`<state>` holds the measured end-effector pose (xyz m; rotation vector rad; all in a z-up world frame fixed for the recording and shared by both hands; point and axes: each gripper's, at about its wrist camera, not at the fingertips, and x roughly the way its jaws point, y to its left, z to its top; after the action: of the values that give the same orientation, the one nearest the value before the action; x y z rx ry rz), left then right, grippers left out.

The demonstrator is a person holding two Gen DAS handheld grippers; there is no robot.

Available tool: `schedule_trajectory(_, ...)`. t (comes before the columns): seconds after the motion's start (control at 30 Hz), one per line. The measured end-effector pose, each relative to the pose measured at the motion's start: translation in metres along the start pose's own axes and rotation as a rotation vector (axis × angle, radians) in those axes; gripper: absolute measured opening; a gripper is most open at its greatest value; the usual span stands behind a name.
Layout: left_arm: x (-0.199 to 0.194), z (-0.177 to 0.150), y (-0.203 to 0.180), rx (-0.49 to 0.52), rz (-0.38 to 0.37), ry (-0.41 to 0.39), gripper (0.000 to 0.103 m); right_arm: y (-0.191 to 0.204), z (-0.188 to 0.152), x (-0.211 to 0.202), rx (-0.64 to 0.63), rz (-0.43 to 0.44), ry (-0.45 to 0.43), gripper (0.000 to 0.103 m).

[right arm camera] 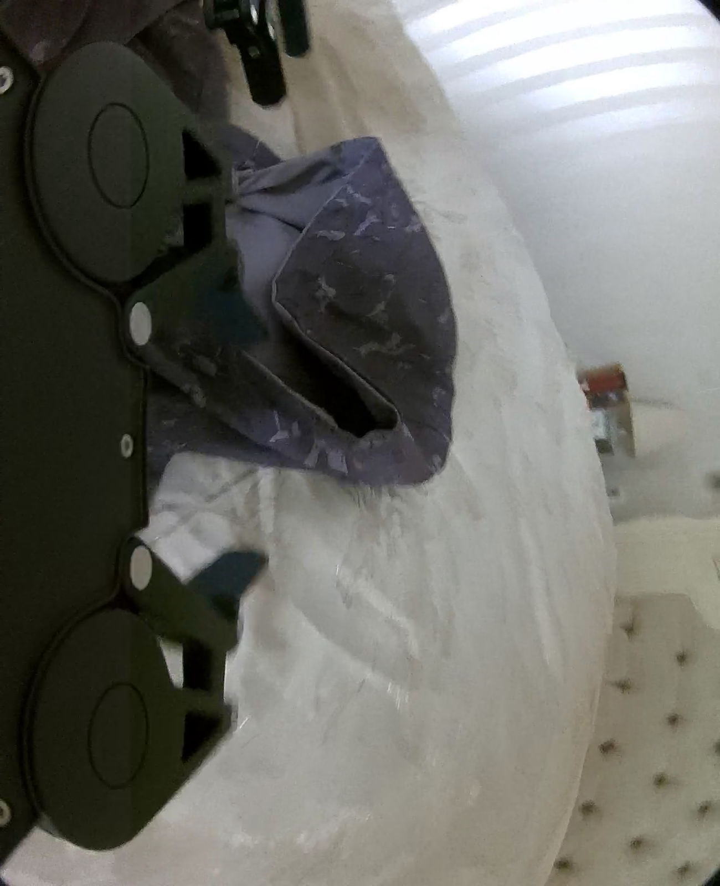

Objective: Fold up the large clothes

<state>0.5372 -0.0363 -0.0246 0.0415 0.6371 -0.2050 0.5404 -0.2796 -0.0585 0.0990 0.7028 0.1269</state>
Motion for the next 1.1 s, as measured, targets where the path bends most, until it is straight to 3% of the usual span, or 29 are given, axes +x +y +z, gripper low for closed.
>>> schedule_trajectory(0.03,0.006,0.001,-0.002,0.013,0.009,-0.003,0.089,0.001,0.002,0.006,-0.010,0.014,0.011,0.050)
schedule_trajectory(0.13,0.018,0.004,-0.004,0.030,0.031,-0.019,0.089,-0.003,0.007,0.013,-0.005,0.041,0.000,0.032)
schedule_trajectory(0.27,0.032,0.005,0.002,0.034,0.081,-0.013,0.089,-0.037,0.003,0.018,0.090,0.009,-0.018,0.031)
schedule_trajectory(0.43,0.062,-0.011,0.020,0.021,0.164,0.168,0.085,-0.061,-0.016,0.030,0.138,0.005,0.052,0.031)
schedule_trajectory(0.5,0.056,-0.015,0.027,-0.012,0.147,0.158,0.085,-0.062,-0.017,0.031,0.149,0.007,0.062,0.031)
schedule_trajectory(0.57,0.045,-0.014,0.030,-0.013,0.146,0.152,0.082,-0.062,-0.016,0.030,0.148,0.007,0.067,0.036)
schedule_trajectory(0.6,0.038,-0.014,0.031,-0.010,0.141,0.136,0.079,-0.060,-0.015,0.026,0.142,0.015,0.061,0.046)
schedule_trajectory(0.7,0.003,-0.006,0.035,-0.040,0.077,0.034,0.079,-0.060,-0.012,0.006,0.086,0.043,0.040,0.060)
schedule_trajectory(0.83,-0.030,0.010,0.036,-0.105,0.002,-0.108,0.079,-0.060,-0.005,-0.021,0.057,0.108,-0.005,0.066)
schedule_trajectory(0.97,-0.015,0.024,0.018,-0.080,-0.006,-0.106,0.079,-0.058,0.010,-0.032,0.087,0.152,-0.075,0.072)
schedule_trajectory(1.1,0.018,0.024,0.003,-0.079,-0.028,-0.037,0.079,-0.050,0.028,-0.014,0.111,0.149,-0.065,0.072)
